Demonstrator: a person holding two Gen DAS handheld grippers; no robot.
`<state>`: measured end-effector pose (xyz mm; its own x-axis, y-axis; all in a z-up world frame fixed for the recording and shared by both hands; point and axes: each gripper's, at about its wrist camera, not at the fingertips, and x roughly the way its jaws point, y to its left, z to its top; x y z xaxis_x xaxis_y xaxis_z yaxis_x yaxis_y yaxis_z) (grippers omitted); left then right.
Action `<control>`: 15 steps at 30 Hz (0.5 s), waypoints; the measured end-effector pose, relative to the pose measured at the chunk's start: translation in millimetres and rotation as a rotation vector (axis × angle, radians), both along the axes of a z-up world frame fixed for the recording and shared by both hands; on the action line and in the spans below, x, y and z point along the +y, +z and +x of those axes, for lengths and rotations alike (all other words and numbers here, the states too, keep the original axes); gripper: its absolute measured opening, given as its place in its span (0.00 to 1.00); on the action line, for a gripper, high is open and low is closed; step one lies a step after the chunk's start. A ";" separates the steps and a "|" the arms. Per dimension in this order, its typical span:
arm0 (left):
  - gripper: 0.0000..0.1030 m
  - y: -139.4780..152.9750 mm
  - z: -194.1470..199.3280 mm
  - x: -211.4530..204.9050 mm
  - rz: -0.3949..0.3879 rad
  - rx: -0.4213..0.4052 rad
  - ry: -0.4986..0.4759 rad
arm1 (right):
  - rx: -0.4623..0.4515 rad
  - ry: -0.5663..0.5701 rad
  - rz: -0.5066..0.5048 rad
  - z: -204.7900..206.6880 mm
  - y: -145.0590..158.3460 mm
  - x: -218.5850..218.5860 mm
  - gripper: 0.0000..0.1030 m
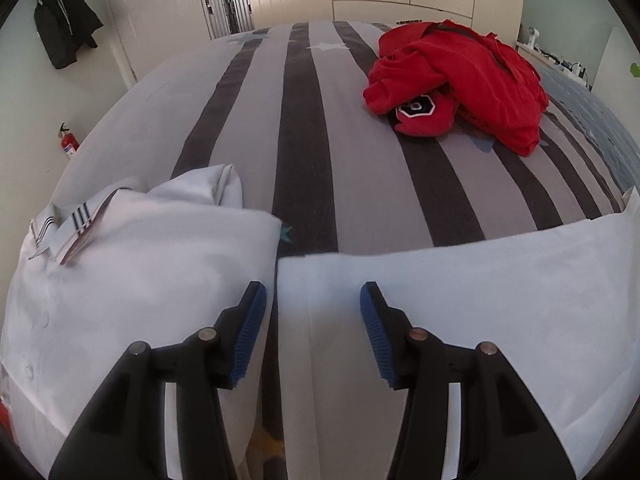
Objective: Fold clothes
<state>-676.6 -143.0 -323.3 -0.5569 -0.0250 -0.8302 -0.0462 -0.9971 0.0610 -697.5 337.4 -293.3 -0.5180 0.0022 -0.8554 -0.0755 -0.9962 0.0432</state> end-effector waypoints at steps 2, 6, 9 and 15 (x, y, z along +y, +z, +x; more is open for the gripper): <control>0.45 -2.4 -4.7 -2.9 0.014 -0.001 0.001 | -0.013 -0.009 -0.012 -4.5 -5.6 2.0 0.45; 0.25 -3.4 -5.2 1.4 -0.001 -0.001 -0.048 | -0.027 -0.027 -0.056 -12.2 -13.1 6.4 0.45; 0.07 -1.4 -6.5 6.8 -0.001 -0.011 -0.072 | -0.035 -0.017 -0.046 -13.1 -16.9 5.5 0.45; 0.04 18.1 -3.8 0.0 0.064 0.022 -0.039 | -0.044 -0.023 -0.056 -13.5 -17.0 13.6 0.45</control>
<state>-680.4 -143.0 -305.2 -0.5747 0.0500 -0.8168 -0.0842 -0.9964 -0.0018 -711.0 351.0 -310.2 -0.4801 -0.0350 -0.8765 -0.1013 -0.9903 0.0951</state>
